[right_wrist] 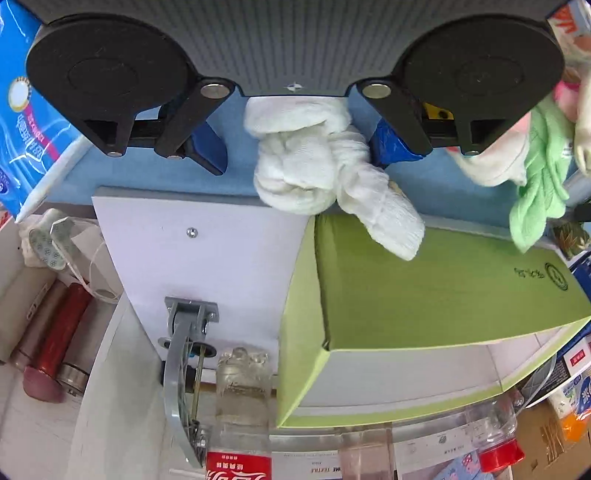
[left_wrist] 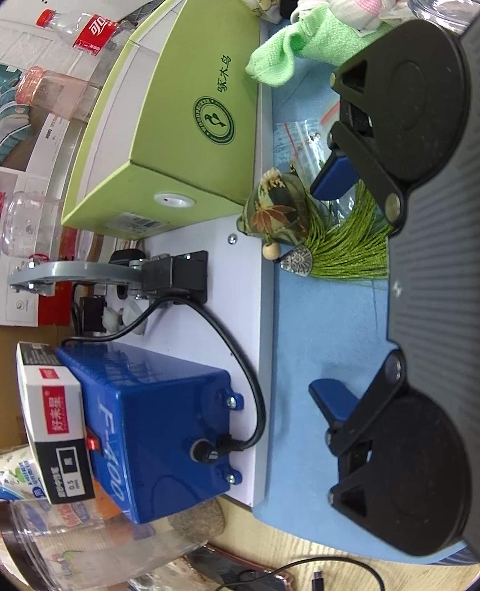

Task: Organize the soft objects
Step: 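Move left tool to the green-tasseled sachet while right tool approaches the white knotted towel, then close left gripper on the sachet while right gripper closes on the white towel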

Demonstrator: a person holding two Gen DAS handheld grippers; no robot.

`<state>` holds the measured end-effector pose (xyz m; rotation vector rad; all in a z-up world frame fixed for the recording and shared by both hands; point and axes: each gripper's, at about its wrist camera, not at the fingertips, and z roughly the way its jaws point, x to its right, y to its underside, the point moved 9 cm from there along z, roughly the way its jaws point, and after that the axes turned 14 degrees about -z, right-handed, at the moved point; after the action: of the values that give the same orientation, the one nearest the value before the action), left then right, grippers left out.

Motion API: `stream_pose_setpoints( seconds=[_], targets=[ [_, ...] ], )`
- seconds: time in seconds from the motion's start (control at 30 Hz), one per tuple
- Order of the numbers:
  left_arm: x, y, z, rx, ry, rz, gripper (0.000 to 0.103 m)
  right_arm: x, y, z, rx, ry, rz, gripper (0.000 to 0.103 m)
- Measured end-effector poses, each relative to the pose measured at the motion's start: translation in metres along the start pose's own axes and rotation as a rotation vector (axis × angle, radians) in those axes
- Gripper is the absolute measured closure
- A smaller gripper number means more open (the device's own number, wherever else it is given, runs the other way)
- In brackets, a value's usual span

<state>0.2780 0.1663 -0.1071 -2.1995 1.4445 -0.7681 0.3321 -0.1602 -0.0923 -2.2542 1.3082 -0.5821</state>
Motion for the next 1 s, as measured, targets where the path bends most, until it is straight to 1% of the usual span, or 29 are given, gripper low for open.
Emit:
stream_pose_setpoints(
  seconds=[0.17,0.23,0.27,0.3,0.33,0.37,0.4,0.43,0.47,0.5,0.53,0.57,0.63,0.7,0.73,0.77,0.8,0.87,0.9,0.93,1.0],
  targets=[
    [0.002,0.0,0.001,0.013,0.016,0.025,0.001,-0.002,0.005,-0.004,0.049,0.01,-0.019,0.033],
    [0.003,0.0,0.001,0.018,0.024,0.028,0.001,-0.002,0.006,-0.004,0.055,0.009,-0.019,0.032],
    [0.003,0.0,0.001,0.021,0.031,0.033,0.005,-0.002,0.006,-0.004,0.056,0.01,-0.023,0.032],
    [0.005,0.001,-0.002,0.026,0.038,0.045,0.019,-0.002,0.006,-0.005,0.06,0.009,-0.026,0.033],
    [0.007,0.0,-0.004,0.035,0.049,0.059,0.031,-0.002,0.006,-0.006,0.067,0.004,-0.032,0.036],
    [0.012,0.002,-0.007,0.023,0.082,0.067,0.053,-0.003,0.007,-0.007,0.075,-0.002,-0.036,0.038],
    [0.016,0.002,-0.009,0.017,0.113,0.063,0.07,-0.004,0.008,-0.01,0.08,-0.008,-0.039,0.045],
    [0.02,0.003,-0.011,0.005,0.143,0.057,0.078,-0.004,0.009,-0.013,0.088,-0.018,-0.042,0.062],
    [0.021,0.003,-0.012,0.0,0.154,0.051,0.083,-0.004,0.009,-0.016,0.091,-0.025,-0.033,0.066],
    [0.023,0.003,-0.014,0.0,0.168,0.045,0.086,-0.004,0.01,-0.018,0.089,-0.042,-0.018,0.068],
    [0.025,0.002,-0.017,0.002,0.187,0.041,0.091,-0.005,0.011,-0.02,0.091,-0.053,-0.012,0.069],
    [0.026,0.0,-0.021,0.004,0.21,0.03,0.1,-0.005,0.012,-0.022,0.096,-0.052,-0.011,0.069],
    [0.027,-0.004,-0.032,0.015,0.243,0.004,0.1,-0.006,0.013,-0.029,0.114,-0.055,-0.006,0.069],
    [0.027,-0.009,-0.04,0.03,0.258,-0.003,0.1,-0.005,0.012,-0.037,0.135,-0.07,0.015,0.069],
    [0.028,-0.01,-0.041,0.033,0.251,0.01,0.1,-0.005,0.011,-0.041,0.149,-0.075,0.024,0.069],
    [0.032,-0.01,-0.04,0.025,0.245,0.041,0.098,-0.005,0.01,-0.043,0.151,-0.078,0.021,0.069],
    [0.034,-0.009,-0.036,0.018,0.229,0.06,0.078,-0.006,0.01,-0.042,0.137,-0.078,0.004,0.068],
    [0.038,-0.01,-0.032,0.04,0.187,0.079,0.046,-0.007,0.009,-0.038,0.13,-0.04,-0.025,0.067],
    [0.041,-0.011,-0.032,0.055,0.183,0.092,0.046,-0.006,0.009,-0.035,0.128,-0.03,-0.03,0.066],
    [0.045,-0.012,-0.029,0.052,0.18,0.103,0.046,-0.004,0.009,-0.033,0.13,-0.021,-0.022,0.065],
    [0.051,-0.013,-0.027,0.051,0.191,0.117,0.045,-0.001,0.01,-0.027,0.121,-0.03,0.008,0.064]
  ],
)
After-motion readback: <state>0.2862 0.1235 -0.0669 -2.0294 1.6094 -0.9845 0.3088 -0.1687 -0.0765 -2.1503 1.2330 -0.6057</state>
